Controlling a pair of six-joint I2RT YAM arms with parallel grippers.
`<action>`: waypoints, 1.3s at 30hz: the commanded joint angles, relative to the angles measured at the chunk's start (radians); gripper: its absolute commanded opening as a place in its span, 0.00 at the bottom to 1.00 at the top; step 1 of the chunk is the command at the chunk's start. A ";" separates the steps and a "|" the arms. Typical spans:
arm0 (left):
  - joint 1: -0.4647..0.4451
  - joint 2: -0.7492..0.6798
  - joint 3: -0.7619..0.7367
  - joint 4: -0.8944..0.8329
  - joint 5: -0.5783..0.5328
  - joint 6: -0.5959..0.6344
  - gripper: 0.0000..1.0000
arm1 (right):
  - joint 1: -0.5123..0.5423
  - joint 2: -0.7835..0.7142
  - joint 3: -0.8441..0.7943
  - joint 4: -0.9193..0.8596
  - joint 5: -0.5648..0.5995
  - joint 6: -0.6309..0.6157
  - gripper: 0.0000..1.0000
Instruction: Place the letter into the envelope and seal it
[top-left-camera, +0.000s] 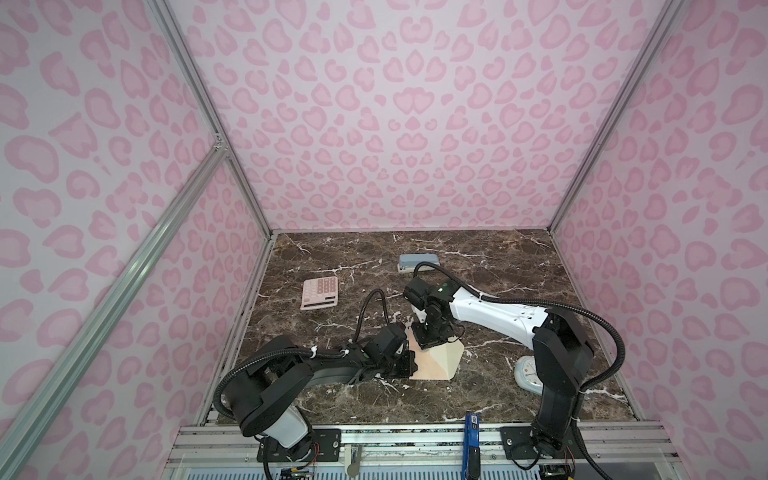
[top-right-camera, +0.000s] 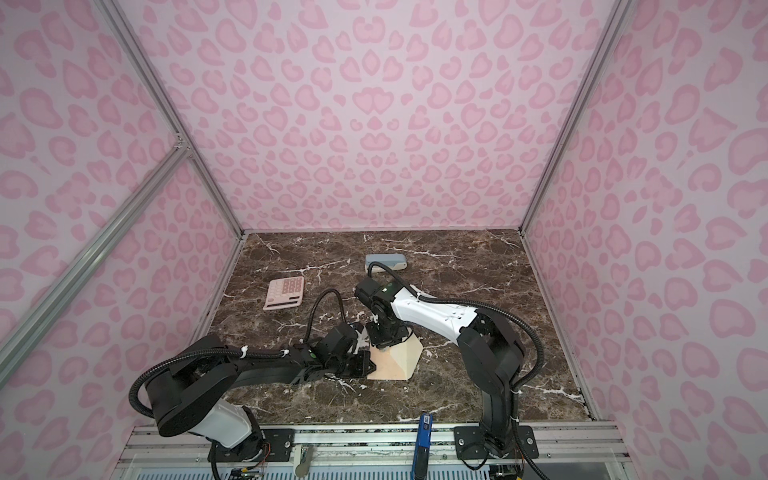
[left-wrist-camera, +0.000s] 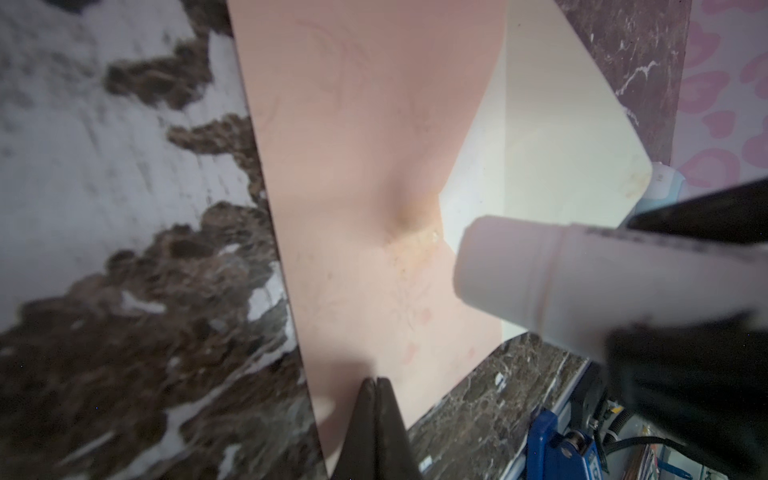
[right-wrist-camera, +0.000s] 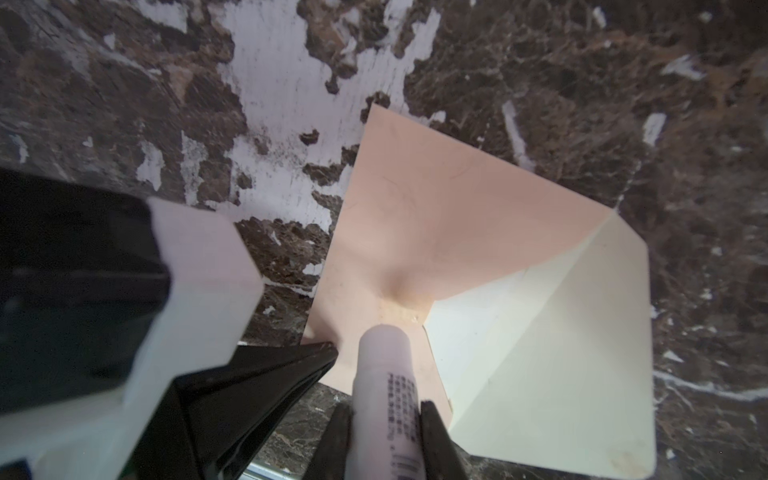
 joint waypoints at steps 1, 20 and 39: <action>0.000 0.006 0.002 -0.070 -0.013 0.011 0.04 | -0.006 0.015 0.006 -0.017 -0.005 -0.008 0.04; 0.000 0.001 0.008 -0.082 -0.005 0.017 0.04 | -0.010 0.079 0.030 -0.017 -0.014 -0.025 0.03; 0.000 -0.003 0.010 -0.079 -0.002 0.021 0.04 | -0.013 0.162 0.037 -0.061 0.050 -0.059 0.01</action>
